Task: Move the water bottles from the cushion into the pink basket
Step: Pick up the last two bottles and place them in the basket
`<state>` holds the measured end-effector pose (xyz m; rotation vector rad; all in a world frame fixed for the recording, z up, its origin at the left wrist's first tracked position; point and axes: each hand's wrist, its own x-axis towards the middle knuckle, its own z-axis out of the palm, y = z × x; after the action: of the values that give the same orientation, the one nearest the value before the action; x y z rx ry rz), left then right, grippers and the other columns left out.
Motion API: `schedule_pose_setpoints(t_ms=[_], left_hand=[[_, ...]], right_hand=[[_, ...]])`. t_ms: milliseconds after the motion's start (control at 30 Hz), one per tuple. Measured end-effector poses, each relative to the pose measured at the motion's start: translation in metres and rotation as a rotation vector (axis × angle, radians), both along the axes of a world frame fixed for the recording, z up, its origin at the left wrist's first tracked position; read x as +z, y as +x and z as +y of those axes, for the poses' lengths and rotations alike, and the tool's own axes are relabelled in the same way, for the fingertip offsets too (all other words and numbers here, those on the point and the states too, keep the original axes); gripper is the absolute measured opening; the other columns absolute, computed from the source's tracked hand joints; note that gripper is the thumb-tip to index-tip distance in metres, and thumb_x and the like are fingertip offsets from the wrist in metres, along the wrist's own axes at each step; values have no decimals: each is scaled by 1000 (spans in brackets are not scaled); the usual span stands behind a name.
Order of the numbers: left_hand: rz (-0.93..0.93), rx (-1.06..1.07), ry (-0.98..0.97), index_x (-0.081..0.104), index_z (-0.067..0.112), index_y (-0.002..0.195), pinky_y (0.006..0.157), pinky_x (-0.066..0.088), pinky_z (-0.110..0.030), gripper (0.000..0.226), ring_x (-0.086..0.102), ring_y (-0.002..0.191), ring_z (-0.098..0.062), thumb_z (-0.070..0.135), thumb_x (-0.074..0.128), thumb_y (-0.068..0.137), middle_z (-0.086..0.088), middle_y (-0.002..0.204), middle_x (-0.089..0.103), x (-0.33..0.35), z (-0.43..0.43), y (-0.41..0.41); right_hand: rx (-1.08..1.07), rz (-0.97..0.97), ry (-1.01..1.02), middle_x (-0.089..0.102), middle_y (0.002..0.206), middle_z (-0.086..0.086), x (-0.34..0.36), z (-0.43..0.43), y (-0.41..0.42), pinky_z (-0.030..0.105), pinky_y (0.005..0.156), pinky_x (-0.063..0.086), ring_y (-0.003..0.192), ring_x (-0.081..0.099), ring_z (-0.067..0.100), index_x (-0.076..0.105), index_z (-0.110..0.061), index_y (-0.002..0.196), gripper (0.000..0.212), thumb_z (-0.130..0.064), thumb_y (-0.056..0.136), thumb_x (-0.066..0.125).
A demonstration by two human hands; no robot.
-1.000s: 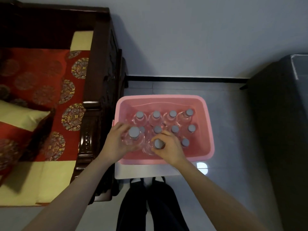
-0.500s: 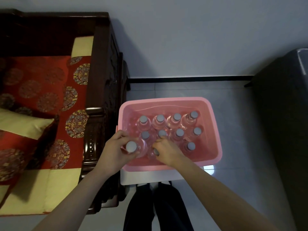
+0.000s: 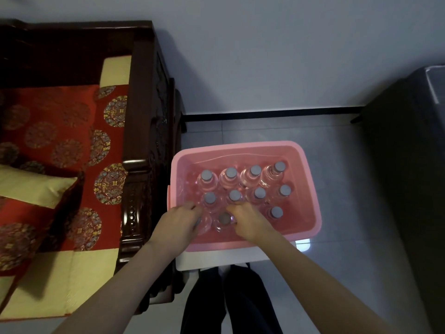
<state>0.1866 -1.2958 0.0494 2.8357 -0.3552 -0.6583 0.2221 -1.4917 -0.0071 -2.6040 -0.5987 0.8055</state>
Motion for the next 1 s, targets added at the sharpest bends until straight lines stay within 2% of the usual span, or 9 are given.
schedule_pose_setpoints(t_ms=[133,200,300,467,800,1000], left_hand=[[23,-44,145,56,15,96,64,41,-34,19,61,91,-27,0,54,83,-4,102,56,-4,-11,6],[67,-75,195,58,14,94,64,38,-34,22,62,93,-30,-3,53,82,-6,104,57,-9,-19,6],[103,-79,255,62,13,94,67,42,-35,24,64,96,-32,-5,52,82,-8,104,61,-19,-22,9],[114,-61,249,64,9,93,76,48,-40,18,64,97,-35,1,50,85,-13,102,65,-31,-17,24],[191,-89,237,69,11,91,77,48,-38,22,65,99,-36,0,55,79,-14,101,69,-50,-16,29],[183,-94,247,68,9,95,79,49,-38,21,65,101,-35,1,53,82,-14,104,68,-56,-18,27]], right_hand=[[-16,-29,1,67,94,15,-1,-7,-6,37,69,52,88,63,34,61,-8,93,14,-5,80,57],[-39,-33,24,68,96,14,-2,-7,-8,36,70,51,88,64,33,61,-9,95,14,-12,82,60],[-93,-39,96,67,91,15,-3,-6,-11,36,67,48,84,64,34,61,-9,92,13,-18,83,61],[-152,-37,154,68,84,13,-4,-7,-12,37,65,48,80,62,33,63,-10,90,9,-17,85,62],[-227,-9,164,65,76,10,-9,-2,-12,38,64,50,73,60,28,62,-8,81,8,-16,84,63],[-249,23,199,49,61,-2,-9,1,-11,34,60,44,62,46,19,59,-15,72,10,-16,80,65]])
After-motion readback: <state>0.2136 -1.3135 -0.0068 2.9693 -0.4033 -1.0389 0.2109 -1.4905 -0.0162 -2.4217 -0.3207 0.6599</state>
